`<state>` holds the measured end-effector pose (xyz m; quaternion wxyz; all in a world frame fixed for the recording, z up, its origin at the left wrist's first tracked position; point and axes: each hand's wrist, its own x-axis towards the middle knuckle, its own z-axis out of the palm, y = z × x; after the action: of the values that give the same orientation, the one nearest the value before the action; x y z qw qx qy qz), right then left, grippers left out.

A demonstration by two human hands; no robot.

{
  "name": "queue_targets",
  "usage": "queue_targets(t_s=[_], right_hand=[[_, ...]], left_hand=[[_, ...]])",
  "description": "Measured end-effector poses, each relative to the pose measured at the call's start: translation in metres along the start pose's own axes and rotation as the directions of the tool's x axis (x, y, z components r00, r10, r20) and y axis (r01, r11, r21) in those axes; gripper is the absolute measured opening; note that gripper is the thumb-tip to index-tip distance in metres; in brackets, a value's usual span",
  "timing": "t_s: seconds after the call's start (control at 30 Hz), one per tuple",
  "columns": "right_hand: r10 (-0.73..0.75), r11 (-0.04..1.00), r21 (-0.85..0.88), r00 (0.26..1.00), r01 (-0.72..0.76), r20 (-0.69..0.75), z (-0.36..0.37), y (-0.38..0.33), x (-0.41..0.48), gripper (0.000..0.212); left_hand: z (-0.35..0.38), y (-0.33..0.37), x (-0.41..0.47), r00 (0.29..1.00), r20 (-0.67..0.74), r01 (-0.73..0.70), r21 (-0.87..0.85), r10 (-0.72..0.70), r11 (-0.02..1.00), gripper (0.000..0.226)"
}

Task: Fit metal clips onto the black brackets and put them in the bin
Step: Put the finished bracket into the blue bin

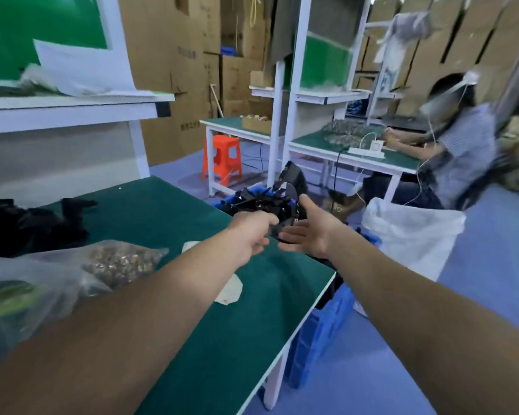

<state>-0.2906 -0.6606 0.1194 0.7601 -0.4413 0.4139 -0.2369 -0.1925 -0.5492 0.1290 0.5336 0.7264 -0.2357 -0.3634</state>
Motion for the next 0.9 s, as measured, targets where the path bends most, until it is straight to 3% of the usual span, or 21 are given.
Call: queue_targets(t_s=[0.07, 0.17, 0.3, 0.4, 0.5, 0.6, 0.67, 0.8, 0.9], right_hand=[[-0.01, 0.992, -0.129, 1.0, 0.008, -0.01, 0.014, 0.025, 0.007, 0.057], [-0.107, 0.973, -0.195, 0.99, 0.124, 0.095, 0.056, 0.062, 0.001, 0.027], [-0.304, 0.914, -0.207, 0.928, 0.348, 0.218, 0.119, 0.083, -0.034, 0.028], [-0.386, 0.862, -0.215, 0.87, 0.459, 0.306, 0.166, 0.085, -0.064, 0.031], [-0.41, 0.774, -0.3, 0.802, 0.558, 0.433, 0.215, 0.091, -0.096, 0.03], [-0.403, 0.701, -0.29, 0.698, 0.651, 0.592, 0.269, 0.103, -0.125, 0.027], [-0.348, 0.665, -0.3, 0.639, 0.684, 0.686, 0.306, 0.116, -0.14, 0.022], [-0.139, 0.622, -0.415, 0.615, 0.664, 0.777, 0.384, 0.16, -0.147, 0.016], [-0.009, 0.49, -0.558, 0.644, 0.67, 0.765, 0.436, 0.196, -0.137, 0.047]], left_hand=[[-0.012, -0.009, -0.002, 0.989, -0.019, -0.142, 0.191, 0.148, 0.971, 0.016], [-0.047, -0.012, -0.017, 0.959, -0.058, -0.245, 0.313, 0.276, 0.918, 0.028], [-0.095, -0.007, -0.045, 0.887, -0.191, -0.292, 0.475, 0.421, 0.83, 0.032], [-0.148, -0.003, -0.074, 0.795, -0.283, -0.317, 0.561, 0.537, 0.765, 0.027], [-0.216, -0.01, -0.111, 0.658, -0.422, -0.264, 0.646, 0.623, 0.716, 0.024], [-0.297, -0.037, -0.149, 0.511, -0.626, -0.194, 0.584, 0.59, 0.788, 0.022], [-0.348, -0.067, -0.18, 0.449, -0.72, -0.103, 0.547, 0.53, 0.831, 0.021], [-0.417, -0.145, -0.234, 0.479, -0.804, 0.163, 0.476, 0.353, 0.864, 0.025], [-0.434, -0.206, -0.248, 0.523, -0.825, 0.328, 0.428, 0.215, 0.842, 0.018]])
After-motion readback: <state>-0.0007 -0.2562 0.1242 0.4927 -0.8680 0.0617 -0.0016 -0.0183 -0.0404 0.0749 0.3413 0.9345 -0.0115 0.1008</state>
